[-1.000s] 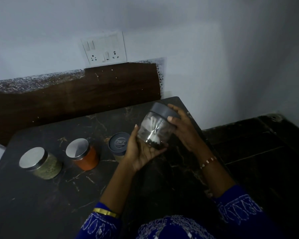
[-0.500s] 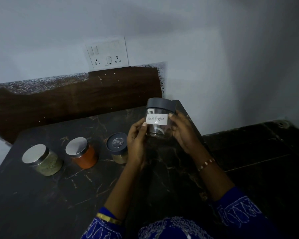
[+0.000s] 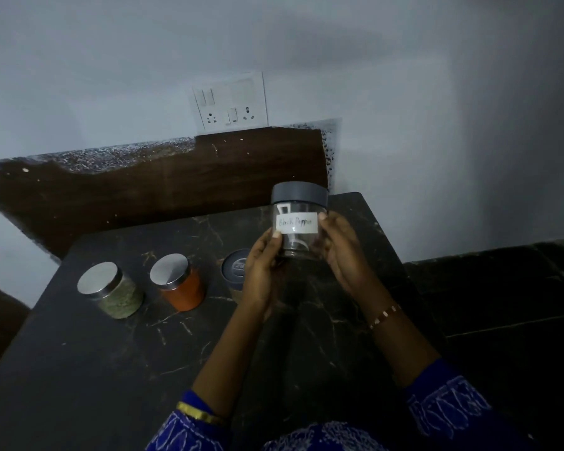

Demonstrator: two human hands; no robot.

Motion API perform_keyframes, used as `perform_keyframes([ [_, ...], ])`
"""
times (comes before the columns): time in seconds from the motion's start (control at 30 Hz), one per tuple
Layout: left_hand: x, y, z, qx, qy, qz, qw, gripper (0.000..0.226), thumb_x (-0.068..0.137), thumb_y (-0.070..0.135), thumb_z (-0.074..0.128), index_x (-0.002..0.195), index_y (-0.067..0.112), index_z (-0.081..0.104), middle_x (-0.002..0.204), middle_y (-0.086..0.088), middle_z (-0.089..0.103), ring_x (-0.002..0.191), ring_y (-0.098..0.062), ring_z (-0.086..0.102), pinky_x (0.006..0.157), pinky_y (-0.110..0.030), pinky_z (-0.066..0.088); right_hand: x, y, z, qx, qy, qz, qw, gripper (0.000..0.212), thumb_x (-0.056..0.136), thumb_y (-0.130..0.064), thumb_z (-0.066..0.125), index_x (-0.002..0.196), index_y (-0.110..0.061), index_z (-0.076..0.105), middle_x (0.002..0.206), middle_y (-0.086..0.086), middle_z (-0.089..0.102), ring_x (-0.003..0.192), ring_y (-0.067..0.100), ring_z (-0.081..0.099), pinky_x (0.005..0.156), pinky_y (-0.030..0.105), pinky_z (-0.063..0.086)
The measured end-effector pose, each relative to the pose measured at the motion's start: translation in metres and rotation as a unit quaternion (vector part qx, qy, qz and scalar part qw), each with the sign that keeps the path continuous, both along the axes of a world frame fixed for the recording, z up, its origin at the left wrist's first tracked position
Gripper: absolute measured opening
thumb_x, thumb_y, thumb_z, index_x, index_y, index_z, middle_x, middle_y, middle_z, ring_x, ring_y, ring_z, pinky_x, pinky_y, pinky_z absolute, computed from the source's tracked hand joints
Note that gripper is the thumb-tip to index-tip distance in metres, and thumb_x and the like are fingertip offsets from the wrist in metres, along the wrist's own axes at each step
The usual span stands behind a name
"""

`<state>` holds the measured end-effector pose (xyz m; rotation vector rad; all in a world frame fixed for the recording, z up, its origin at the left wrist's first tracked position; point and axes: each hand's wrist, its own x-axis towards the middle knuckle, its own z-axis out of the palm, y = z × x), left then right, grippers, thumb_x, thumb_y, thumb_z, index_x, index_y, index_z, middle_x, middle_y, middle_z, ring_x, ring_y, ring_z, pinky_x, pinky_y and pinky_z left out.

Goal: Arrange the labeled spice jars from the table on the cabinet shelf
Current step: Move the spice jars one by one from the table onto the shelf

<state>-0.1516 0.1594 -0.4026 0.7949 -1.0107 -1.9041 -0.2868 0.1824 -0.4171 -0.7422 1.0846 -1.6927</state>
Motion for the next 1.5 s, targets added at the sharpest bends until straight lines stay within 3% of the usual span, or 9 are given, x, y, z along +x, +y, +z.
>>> perform_keyframes([
  [0.33,0.021,-0.061,0.101,-0.211,-0.046,0.053,0.975,0.039,0.094,0.018,0.043,0.128,0.001,0.046,0.126,-0.023,0.055,0.112,-0.029,0.056,0.092,-0.036,0.048,0.024,-0.06,0.114,-0.106,0.159,0.004,0.982,0.031,0.09,-0.021,0.056,0.118,-0.03,0.048,0.108,-0.011,0.065,0.104,0.011,0.063,0.087,0.029,0.054],
  [0.53,0.018,-0.098,0.209,-0.379,-0.045,0.073,0.921,0.036,0.094,0.022,0.043,0.127,0.009,0.052,0.121,-0.012,0.062,0.101,-0.015,0.061,0.085,-0.025,0.052,0.019,-0.086,0.228,-0.18,0.244,-0.089,0.949,0.042,0.086,-0.027,0.061,0.121,-0.024,0.038,0.118,-0.001,0.058,0.098,0.01,0.062,0.067,0.012,0.055],
  [0.67,0.018,-0.114,0.283,-0.47,-0.044,0.088,0.877,0.039,0.093,0.022,0.046,0.13,0.009,0.048,0.121,-0.009,0.06,0.107,-0.019,0.059,0.089,-0.026,0.052,0.016,-0.092,0.299,-0.229,0.259,-0.112,0.932,0.046,0.086,-0.027,0.061,0.125,-0.015,0.039,0.125,0.009,0.059,0.105,0.024,0.063,0.088,0.038,0.055],
  [0.77,0.017,-0.122,0.328,-0.516,-0.045,0.094,0.85,0.042,0.093,0.022,0.048,0.133,0.012,0.044,0.119,-0.002,0.059,0.106,-0.013,0.059,0.088,-0.022,0.05,0.014,-0.094,0.344,-0.268,0.276,-0.113,0.916,0.049,0.087,-0.027,0.06,0.13,-0.014,0.041,0.122,0.009,0.061,0.108,0.023,0.062,0.091,0.039,0.053],
  [0.9,0.006,-0.134,0.376,-0.545,-0.036,0.095,0.833,0.039,0.093,0.021,0.049,0.13,0.012,0.045,0.103,0.006,0.062,0.098,-0.01,0.06,0.087,-0.023,0.051,0.007,-0.104,0.392,-0.298,0.29,-0.134,0.899,0.044,0.088,-0.029,0.06,0.128,-0.016,0.046,0.115,0.012,0.064,0.104,0.023,0.065,0.091,0.04,0.053],
  [1.03,-0.014,-0.155,0.411,-0.55,-0.06,0.134,0.822,0.042,0.092,0.023,0.052,0.132,0.011,0.047,0.123,-0.009,0.059,0.115,-0.025,0.056,0.103,-0.043,0.044,-0.006,-0.124,0.429,-0.297,0.336,-0.166,0.878,0.047,0.09,-0.032,0.056,0.134,-0.02,0.043,0.117,0.01,0.062,0.107,0.023,0.062,0.093,0.035,0.05],
  [1.13,-0.028,-0.171,0.43,-0.54,-0.052,0.146,0.827,0.049,0.09,0.014,0.053,0.137,0.015,0.04,0.13,-0.012,0.056,0.115,-0.024,0.056,0.098,-0.037,0.047,-0.016,-0.14,0.444,-0.291,0.376,-0.157,0.866,0.048,0.095,-0.025,0.05,0.14,-0.02,0.033,0.126,0.011,0.058,0.108,0.019,0.058,0.086,0.023,0.047],
  [1.33,-0.06,-0.214,0.451,-0.552,-0.075,0.159,0.815,0.051,0.089,0.008,0.053,0.136,0.018,0.037,0.127,-0.015,0.057,0.109,-0.023,0.059,0.078,-0.026,0.047,-0.037,-0.179,0.461,-0.265,0.417,-0.174,0.852,0.05,0.098,-0.023,0.043,0.145,-0.017,0.024,0.138,0.012,0.05,0.127,0.025,0.048,0.104,0.035,0.041],
  [1.5,-0.073,-0.248,0.455,-0.573,-0.153,0.192,0.782,0.048,0.089,0.017,0.055,0.134,0.016,0.039,0.122,-0.014,0.061,0.107,-0.025,0.061,0.085,-0.034,0.049,-0.051,-0.207,0.471,-0.197,0.509,-0.207,0.812,0.042,0.098,-0.026,0.04,0.137,-0.013,0.033,0.129,0.013,0.055,0.117,0.028,0.054,0.087,0.027,0.041],
])
